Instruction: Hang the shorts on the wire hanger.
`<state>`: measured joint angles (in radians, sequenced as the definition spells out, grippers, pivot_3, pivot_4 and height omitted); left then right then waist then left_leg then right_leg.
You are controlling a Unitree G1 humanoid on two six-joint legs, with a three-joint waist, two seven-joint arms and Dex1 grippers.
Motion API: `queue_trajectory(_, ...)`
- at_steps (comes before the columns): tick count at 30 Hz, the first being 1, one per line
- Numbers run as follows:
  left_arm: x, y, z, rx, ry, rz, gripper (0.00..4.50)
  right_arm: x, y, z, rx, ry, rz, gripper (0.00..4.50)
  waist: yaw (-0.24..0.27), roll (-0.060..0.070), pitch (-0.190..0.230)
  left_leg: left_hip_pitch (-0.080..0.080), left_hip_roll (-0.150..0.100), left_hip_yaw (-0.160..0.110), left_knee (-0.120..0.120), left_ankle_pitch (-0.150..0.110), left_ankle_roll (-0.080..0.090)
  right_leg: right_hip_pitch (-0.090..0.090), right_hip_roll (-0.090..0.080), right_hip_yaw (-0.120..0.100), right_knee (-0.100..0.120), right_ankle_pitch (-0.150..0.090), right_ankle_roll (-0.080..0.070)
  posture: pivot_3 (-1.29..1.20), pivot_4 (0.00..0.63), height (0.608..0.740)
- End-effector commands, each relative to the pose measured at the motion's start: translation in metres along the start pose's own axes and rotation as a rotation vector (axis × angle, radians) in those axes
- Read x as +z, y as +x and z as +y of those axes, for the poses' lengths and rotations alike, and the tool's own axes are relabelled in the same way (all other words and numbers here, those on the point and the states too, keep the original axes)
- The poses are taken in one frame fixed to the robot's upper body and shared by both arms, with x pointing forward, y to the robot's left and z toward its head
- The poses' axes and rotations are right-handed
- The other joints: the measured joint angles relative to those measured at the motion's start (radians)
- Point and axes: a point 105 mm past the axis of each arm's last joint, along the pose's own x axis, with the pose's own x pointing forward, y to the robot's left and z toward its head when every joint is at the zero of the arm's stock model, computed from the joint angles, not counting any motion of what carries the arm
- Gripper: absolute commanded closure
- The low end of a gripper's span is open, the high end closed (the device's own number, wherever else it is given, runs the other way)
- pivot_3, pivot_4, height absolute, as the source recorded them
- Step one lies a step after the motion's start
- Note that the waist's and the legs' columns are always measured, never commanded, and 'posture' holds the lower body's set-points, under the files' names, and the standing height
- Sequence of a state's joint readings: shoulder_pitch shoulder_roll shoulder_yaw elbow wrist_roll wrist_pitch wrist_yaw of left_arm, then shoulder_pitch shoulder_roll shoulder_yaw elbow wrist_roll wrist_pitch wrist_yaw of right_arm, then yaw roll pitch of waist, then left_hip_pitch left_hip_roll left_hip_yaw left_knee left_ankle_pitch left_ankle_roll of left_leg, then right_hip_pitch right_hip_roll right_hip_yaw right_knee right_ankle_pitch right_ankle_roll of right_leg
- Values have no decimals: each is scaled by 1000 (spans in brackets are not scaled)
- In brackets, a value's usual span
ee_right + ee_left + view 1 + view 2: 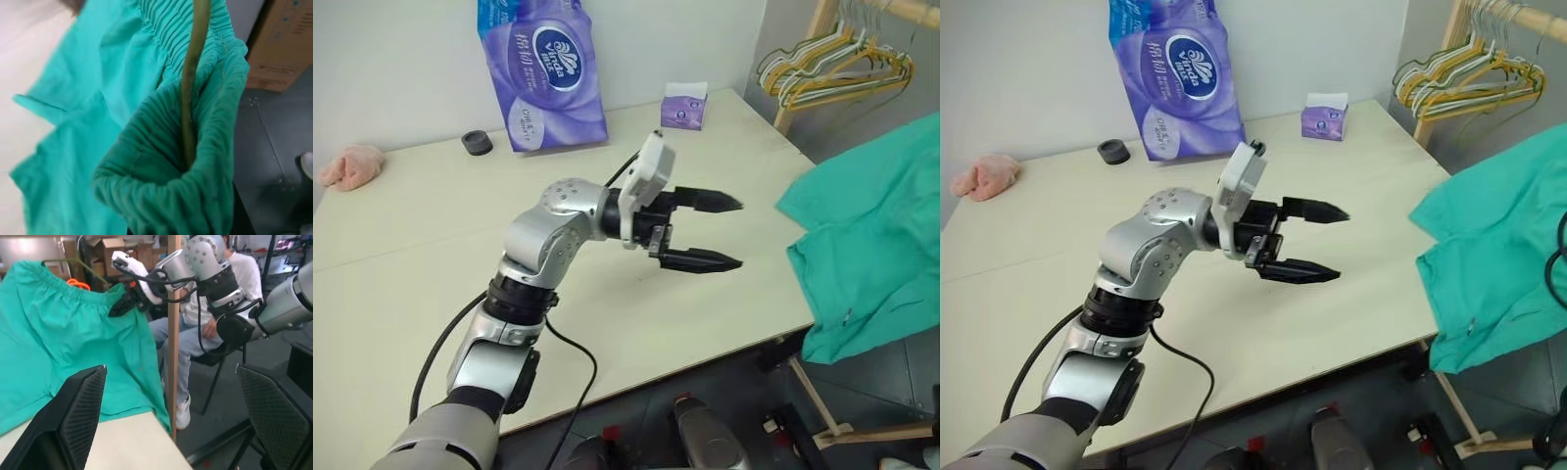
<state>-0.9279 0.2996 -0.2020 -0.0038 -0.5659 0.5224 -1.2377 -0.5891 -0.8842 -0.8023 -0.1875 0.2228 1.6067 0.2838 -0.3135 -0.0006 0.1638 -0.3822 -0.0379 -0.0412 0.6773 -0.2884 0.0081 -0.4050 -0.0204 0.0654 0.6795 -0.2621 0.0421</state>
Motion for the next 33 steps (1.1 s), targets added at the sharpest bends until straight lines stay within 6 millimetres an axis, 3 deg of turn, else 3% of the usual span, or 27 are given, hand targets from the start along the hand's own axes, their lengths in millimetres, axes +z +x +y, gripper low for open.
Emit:
queue_trajectory(1, 16, 7, 14, 64, 110, -20, 28, 23, -5, -14, -58, 47, -27, 4500, -5, -1, 2, 0, 0, 1, 0, -1, 2, 0, 0, 1, 0, 0, 0, -448, 203, 740)
queue_trajectory(6, 27, 22, 26, 123, 263, -20, 28, 33, 1, -25, -81, 111, 31, 4500, -22, -2, 8, 1, -1, 7, 0, -3, 5, 0, -2, 7, -2, 0, 2, -447, 209, 740)
queue_trajectory(11, 29, 33, 22, 98, 344, -20, 28, 26, 9, -29, -78, 155, 133, 4500, -37, -3, 20, 2, -1, 13, 0, -4, 7, 0, -2, 9, -2, -1, 5, -448, 219, 740)
queue_trajectory(17, 29, 40, 19, 73, 364, -33, 28, 15, 15, -32, -76, 157, 217, 4500, -49, -5, 31, 2, -2, 16, 0, -5, 7, 0, -3, 11, -4, -2, 15, -445, 223, 740)
queue_trajectory(24, 36, 44, 18, 38, 331, -60, 28, 30, 12, -24, -20, 218, 143, 4500, -54, -5, 33, 2, -2, 19, 0, -5, 8, 0, -3, 18, -6, -1, 19, -452, 218, 740)
queue_trajectory(25, 36, 44, 18, 35, 332, -59, 0, 31, 11, -24, -20, 225, 134, 3977, -54, -5, 34, 2, -2, 19, 0, -5, 8, 0, -3, 19, -6, -1, 19, -454, 217, 740)
queue_trajectory(33, 34, 48, 16, 0, 341, -45, 0, 53, 0, -17, 11, 261, -1, 1487, -71, -4, 34, 2, -2, 24, 0, -6, 10, 0, -3, 24, -11, 1, 24, -456, 206, 740)
